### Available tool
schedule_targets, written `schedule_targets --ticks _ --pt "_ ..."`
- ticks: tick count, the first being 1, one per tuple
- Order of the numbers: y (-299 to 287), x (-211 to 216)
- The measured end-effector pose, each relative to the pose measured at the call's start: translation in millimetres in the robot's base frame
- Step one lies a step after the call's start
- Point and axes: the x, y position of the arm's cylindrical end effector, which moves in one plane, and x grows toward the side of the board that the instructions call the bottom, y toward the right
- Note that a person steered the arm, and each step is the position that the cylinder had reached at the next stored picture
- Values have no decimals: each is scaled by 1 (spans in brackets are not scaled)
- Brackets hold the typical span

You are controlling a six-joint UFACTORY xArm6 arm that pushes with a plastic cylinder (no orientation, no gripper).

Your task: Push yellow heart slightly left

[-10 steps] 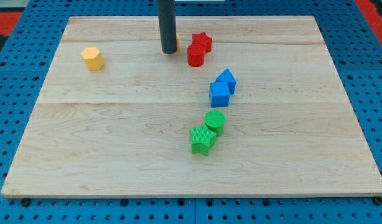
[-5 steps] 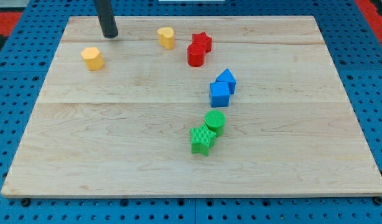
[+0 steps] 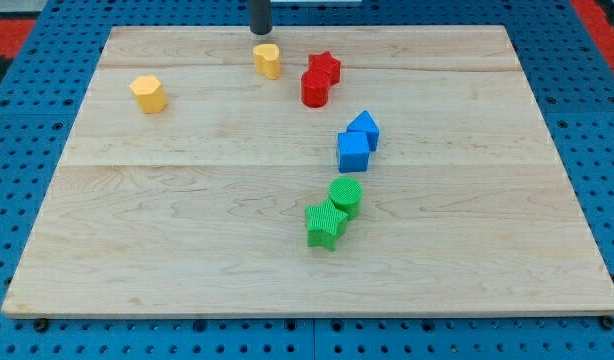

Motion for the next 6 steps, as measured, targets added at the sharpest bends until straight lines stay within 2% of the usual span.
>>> schedule_targets --ticks 2,6 --pt "29 15" --pt "44 58"
